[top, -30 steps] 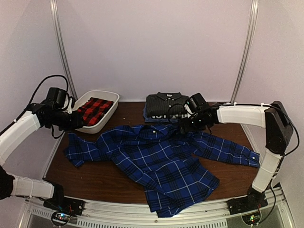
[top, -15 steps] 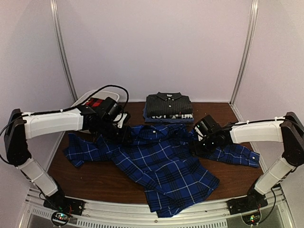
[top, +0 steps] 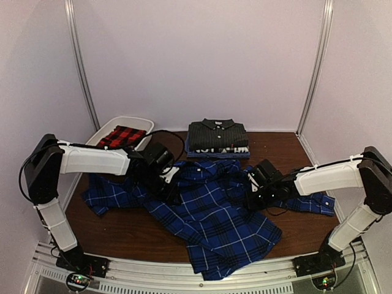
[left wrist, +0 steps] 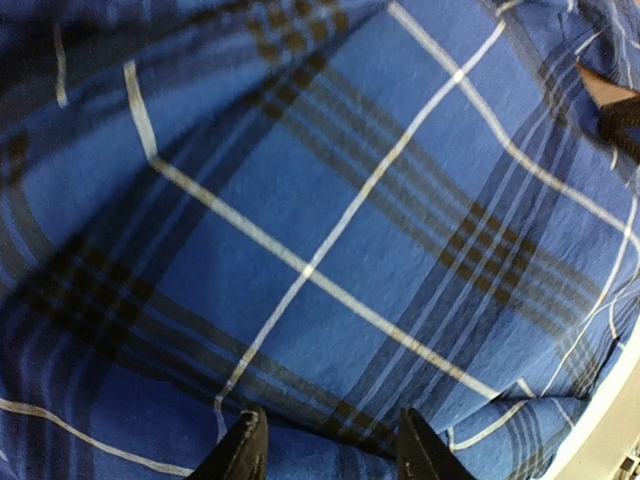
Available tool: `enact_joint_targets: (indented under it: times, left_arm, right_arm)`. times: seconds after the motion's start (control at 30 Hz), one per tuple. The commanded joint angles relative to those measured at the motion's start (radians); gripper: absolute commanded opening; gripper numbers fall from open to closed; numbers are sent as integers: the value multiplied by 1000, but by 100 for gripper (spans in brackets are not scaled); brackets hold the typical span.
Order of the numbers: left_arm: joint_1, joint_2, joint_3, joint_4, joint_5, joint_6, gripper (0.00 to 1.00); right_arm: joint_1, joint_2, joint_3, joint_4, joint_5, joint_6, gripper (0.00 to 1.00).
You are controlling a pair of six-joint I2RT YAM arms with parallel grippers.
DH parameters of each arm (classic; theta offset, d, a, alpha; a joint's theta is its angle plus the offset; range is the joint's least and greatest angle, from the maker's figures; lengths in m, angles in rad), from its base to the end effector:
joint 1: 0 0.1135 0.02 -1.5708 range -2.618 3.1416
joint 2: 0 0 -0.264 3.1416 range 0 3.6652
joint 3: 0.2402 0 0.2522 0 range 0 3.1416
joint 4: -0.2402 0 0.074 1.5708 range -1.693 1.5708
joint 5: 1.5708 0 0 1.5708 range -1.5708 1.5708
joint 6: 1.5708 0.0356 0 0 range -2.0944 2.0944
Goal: Fold and stack the long sleeve shirts
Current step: Smooth out the flattened shirt at the center of the board.
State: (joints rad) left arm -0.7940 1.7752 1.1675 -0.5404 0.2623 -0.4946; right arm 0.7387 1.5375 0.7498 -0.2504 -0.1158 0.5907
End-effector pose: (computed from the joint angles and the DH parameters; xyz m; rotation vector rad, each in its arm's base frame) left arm 0.2412 -0.2585 0.1825 0.5107 2.8387 -0.6756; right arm 0.2058 0.1930 0.1519 -0.2451 2.7222 0.5846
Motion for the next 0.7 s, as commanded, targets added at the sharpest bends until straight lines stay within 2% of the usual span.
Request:
enact_joint_targets:
  times: [0.0,0.1,0.37,0.67]
  left_arm:
    - [-8,3,-49,-9,44,52,43]
    - [-10,-20,-104,-15,66,54,38]
    - [-44,-61,-238,-24,87,50,35]
    - [-120,-112,-311,-25,119,-9,34]
  right_arm:
    - [-6,4,-4,-17,75,29,5]
    - [-31,2,-2,-44,101,19,0]
    - [-123,-9,17,-112,156,-30,0]
    - [-224,11,62,-138,168,-96,0]
